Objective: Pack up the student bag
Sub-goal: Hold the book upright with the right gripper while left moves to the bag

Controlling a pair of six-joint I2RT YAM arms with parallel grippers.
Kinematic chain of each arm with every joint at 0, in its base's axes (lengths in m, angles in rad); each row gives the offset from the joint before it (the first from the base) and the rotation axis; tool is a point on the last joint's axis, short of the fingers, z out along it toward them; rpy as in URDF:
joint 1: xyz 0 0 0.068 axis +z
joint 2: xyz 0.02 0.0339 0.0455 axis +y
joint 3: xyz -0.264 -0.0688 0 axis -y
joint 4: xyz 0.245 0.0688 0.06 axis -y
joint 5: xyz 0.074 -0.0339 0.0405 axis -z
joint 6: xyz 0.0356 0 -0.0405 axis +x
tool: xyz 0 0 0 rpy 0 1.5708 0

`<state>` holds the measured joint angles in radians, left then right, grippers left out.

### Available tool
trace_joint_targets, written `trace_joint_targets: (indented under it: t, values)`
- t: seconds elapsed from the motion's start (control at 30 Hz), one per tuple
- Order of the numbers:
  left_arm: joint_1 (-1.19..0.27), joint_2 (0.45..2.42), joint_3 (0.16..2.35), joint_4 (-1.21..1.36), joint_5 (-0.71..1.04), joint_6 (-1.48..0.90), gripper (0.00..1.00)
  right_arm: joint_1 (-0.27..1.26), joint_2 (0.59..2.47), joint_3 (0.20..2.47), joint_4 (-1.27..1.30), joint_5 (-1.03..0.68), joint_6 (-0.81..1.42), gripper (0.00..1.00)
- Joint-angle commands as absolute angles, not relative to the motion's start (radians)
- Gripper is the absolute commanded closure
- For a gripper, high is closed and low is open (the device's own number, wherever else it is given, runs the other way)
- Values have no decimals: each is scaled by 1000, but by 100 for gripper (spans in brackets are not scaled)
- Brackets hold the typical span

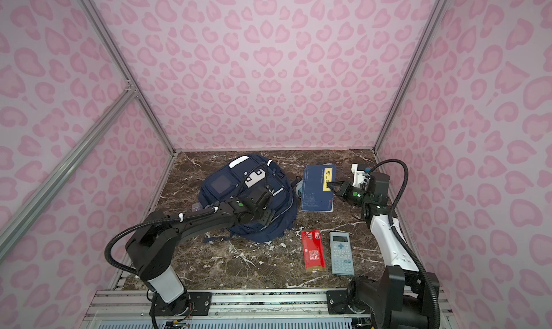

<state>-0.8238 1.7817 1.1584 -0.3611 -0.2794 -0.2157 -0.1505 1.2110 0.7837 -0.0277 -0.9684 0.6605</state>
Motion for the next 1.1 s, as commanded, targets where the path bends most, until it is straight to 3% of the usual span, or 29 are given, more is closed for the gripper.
trace_joint_targets:
  t: [0.0, 0.07, 0.1, 0.13, 0.2, 0.23, 0.43, 0.53, 0.63, 0.77, 1.07]
  values:
    - [-831, 1836, 1189, -382, -344, -178, 18, -128, 1212, 792, -10, -954, 665, 100]
    - [-830, 1866, 1205, -371, -350, -175, 20, -117, 1208, 788, -15, -935, 668, 100]
    - [-830, 1873, 1215, -372, -361, -173, 29, -112, 1203, 782, -14, -920, 679, 100]
    - [-830, 1868, 1223, -377, -376, -174, 42, -106, 1196, 772, -12, -899, 700, 100]
    - [-827, 1824, 1229, -374, -394, -178, 82, -88, 1174, 740, -5, -844, 758, 100]
    - [-818, 1792, 1229, -369, -385, -183, 96, -77, 1157, 722, -1, -818, 785, 100]
    - [-713, 1585, 1244, -341, -171, -222, 97, 33, 994, 541, 181, -588, 999, 100]
    - [-676, 1531, 1265, -336, -93, -218, 97, 105, 999, 552, 153, -534, 986, 100]
    - [-663, 1504, 1278, -328, -68, -215, 97, 197, 1100, 588, 216, -545, 993, 100]
    - [-636, 1476, 1266, -309, -37, -240, 97, 346, 1305, 623, 487, -570, 1092, 100]
    - [-621, 1477, 1280, -305, -6, -273, 97, 555, 1809, 975, 639, -481, 1123, 100]
